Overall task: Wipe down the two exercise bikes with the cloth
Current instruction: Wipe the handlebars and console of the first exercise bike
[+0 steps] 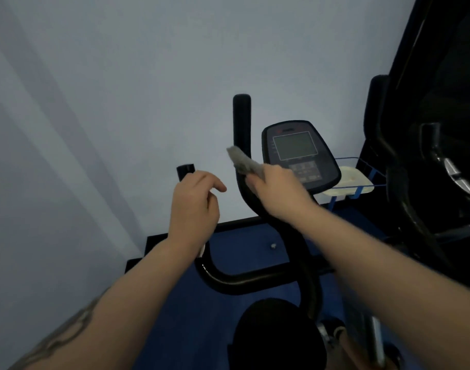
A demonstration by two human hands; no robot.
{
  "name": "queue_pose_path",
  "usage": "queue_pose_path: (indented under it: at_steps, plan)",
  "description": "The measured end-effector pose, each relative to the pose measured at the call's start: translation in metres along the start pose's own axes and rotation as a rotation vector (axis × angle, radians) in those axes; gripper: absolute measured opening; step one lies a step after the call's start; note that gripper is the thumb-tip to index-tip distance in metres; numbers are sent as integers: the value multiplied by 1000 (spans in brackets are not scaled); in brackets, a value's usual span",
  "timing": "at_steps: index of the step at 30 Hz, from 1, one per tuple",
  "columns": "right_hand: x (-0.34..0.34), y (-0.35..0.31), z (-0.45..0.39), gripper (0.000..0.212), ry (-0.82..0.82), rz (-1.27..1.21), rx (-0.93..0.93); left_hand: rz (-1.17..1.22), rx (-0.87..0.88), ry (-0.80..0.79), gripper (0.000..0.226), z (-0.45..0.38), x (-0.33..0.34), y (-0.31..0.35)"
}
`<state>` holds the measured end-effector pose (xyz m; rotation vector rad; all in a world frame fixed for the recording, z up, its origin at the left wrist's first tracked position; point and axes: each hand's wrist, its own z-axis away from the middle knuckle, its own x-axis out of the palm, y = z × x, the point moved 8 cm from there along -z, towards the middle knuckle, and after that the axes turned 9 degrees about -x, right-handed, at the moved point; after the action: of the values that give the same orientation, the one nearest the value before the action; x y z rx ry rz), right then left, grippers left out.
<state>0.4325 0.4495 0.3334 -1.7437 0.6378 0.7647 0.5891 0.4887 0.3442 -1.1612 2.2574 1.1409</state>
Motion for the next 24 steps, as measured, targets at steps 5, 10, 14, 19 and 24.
queue_pose_path:
  at_steps: [5, 10, 14, 19, 24]
  plan:
    - [-46, -14, -50, 28, 326, -585, -75, -57, 19, 6, 40, 2, 4, -3]
    - [-12, -6, -48, 18, 242, -696, -112, -56, 1, 16, 41, 3, 4, -4]
    - [-30, -6, -62, 14, 174, -854, -157, -62, 23, 22, 41, 1, 6, -3]
    - [-23, -24, -81, 43, 242, -942, -28, -55, 9, 35, 41, 1, 6, -5]
    - [-14, -1, -56, 17, 287, -782, -70, -41, 7, 36, 41, 1, 4, -5]
